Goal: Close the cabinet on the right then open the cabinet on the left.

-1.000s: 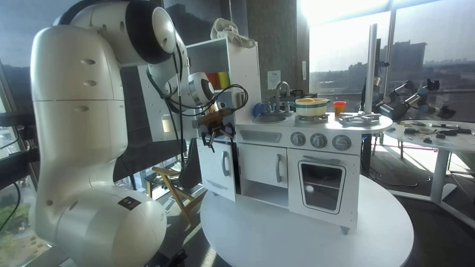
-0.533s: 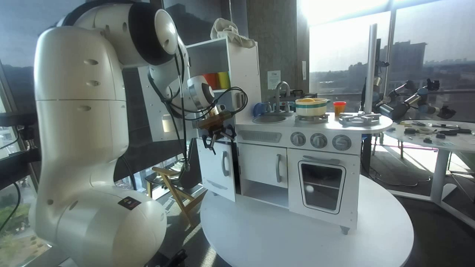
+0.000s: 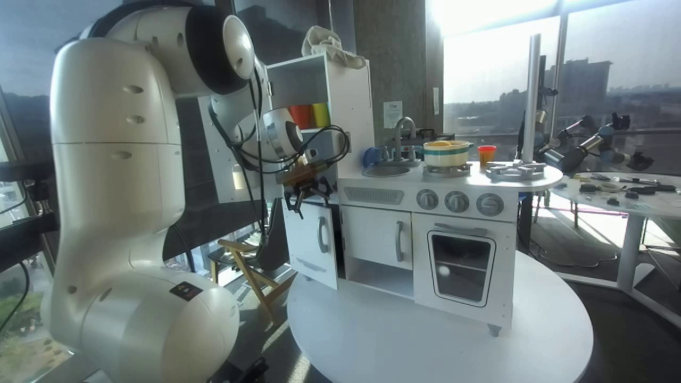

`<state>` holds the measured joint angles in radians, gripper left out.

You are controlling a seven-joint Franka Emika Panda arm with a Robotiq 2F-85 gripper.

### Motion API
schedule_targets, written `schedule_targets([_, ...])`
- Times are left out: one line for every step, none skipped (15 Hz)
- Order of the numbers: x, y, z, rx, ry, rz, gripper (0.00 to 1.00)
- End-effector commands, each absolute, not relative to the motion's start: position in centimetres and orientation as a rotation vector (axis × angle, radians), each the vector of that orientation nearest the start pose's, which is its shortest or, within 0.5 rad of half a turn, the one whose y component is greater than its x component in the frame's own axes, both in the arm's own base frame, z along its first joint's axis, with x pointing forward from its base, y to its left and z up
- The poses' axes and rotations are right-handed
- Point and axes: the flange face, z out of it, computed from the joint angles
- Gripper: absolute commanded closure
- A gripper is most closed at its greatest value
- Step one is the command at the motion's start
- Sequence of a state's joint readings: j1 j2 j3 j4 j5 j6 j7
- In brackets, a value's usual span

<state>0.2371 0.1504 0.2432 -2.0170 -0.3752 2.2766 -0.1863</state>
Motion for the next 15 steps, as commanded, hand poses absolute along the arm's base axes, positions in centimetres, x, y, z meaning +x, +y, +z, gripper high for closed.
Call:
schedule_targets([51.4, 27.9, 40.8, -2.911, -1.509, -0.322, 0.0])
schedule_targets([51.4, 28.2, 40.5, -2.879, -1.508, -0.31, 0.0])
schedule_targets([51.3, 28.5, 40.3, -2.859, -1.489, -0.289, 0.0])
schedule_targets([51.5, 28.5, 39.6, -2.841, -1.467, -0.243, 0.0])
schedule_targets([51.4, 28.5, 39.3, -2.826, -1.459, -0.221, 0.0])
schedule_targets([51.3, 28.4, 39.0, -2.823, -1.426, -0.183, 0.0])
schedule_targets([51.2, 28.5, 38.8, -2.804, -1.414, -0.162, 0.0])
schedule_targets([50.8, 28.9, 39.0, -2.781, -1.418, -0.152, 0.0])
schedule_targets([50.4, 29.2, 39.2, -2.774, -1.41, -0.143, 0.0])
schedule_targets([49.8, 29.8, 39.7, -2.763, -1.416, -0.137, 0.0])
schedule_targets([49.3, 30.4, 40.2, -2.75, -1.436, -0.133, 0.0])
schedule_targets([48.7, 31.2, 40.6, -2.742, -1.45, -0.124, 0.0])
schedule_targets([48.3, 32.0, 40.8, -2.729, -1.463, -0.113, 0.0])
schedule_targets([47.9, 33.0, 40.9, -2.711, -1.475, -0.069, 0.0])
schedule_targets([47.4, 33.8, 40.8, -2.686, -1.5, -0.032, 0.0])
